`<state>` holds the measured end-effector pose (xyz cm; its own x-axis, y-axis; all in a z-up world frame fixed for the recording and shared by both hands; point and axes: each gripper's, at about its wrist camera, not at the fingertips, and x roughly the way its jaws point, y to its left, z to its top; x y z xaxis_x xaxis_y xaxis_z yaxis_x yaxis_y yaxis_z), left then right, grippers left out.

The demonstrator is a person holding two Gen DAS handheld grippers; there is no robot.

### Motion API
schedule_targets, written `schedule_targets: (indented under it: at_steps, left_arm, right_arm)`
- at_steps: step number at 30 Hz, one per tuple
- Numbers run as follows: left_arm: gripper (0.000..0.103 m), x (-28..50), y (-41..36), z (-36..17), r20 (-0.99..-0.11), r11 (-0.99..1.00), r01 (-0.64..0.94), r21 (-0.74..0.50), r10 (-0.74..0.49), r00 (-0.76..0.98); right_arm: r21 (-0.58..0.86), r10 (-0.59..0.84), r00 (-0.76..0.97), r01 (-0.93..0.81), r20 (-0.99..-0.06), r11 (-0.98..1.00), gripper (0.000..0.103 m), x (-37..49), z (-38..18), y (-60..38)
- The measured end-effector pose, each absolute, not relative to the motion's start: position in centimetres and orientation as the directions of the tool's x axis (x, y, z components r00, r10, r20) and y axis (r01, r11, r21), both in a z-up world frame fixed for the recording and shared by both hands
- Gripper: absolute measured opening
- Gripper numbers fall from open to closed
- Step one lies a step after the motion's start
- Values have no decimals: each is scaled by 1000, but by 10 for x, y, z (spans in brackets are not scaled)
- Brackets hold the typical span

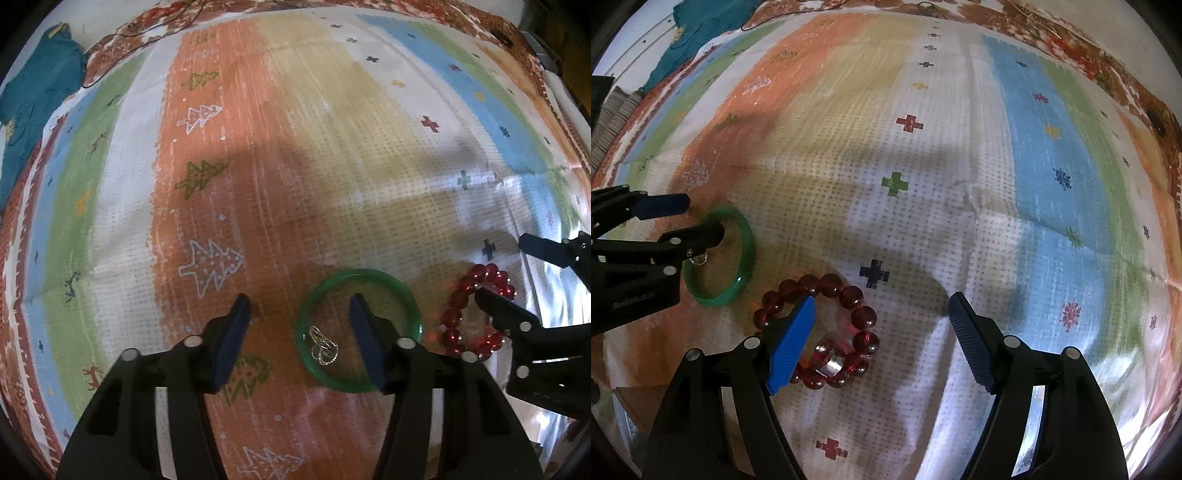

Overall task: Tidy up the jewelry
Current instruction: 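Grasp the green jade bangle with left tool while right tool grasps red bead bracelet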

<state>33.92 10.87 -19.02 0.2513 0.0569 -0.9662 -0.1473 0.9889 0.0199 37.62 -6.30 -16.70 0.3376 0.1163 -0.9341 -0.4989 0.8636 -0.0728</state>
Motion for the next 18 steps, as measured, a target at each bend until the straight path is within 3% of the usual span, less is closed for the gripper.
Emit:
schedule_targets:
  at_steps: [1, 5, 7, 8, 9, 11, 18]
  left_arm:
    - [43, 340, 110, -192, -966, 988, -150, 20, 58, 252]
    - [37, 343, 116, -195, -964, 988, -152, -19, 23, 266]
    - [18, 344, 119, -196, -962, 988, -154, -18, 25, 271]
    - [12, 345, 120, -196, -962, 988, -155, -11, 32, 271]
    - [11, 344, 120, -196, -962, 988, -155, -8, 34, 270]
    - [10, 344, 119, -195, -962, 989, -150, -7, 35, 271]
    - [7, 338, 120, -188, -963, 988, -154, 13, 54, 265]
  right_arm:
    - [-74, 115, 338, -499, -934, 863, 67, 377, -167, -63]
    - [-119, 87, 352, -524, -932, 843, 59, 375, -169, -58]
    - [-119, 92, 352, -534, -932, 837, 52, 374, -169, -56]
    - [-122, 93, 353, -539, -931, 833, 45, 373, -169, -56]
    - [-125, 93, 356, -543, -930, 831, 32, 373, -169, -55]
    - [-104, 113, 344, -551, -932, 828, 18, 371, -167, -56]
    - [-81, 145, 342, -568, -928, 819, 16, 365, -162, -58]
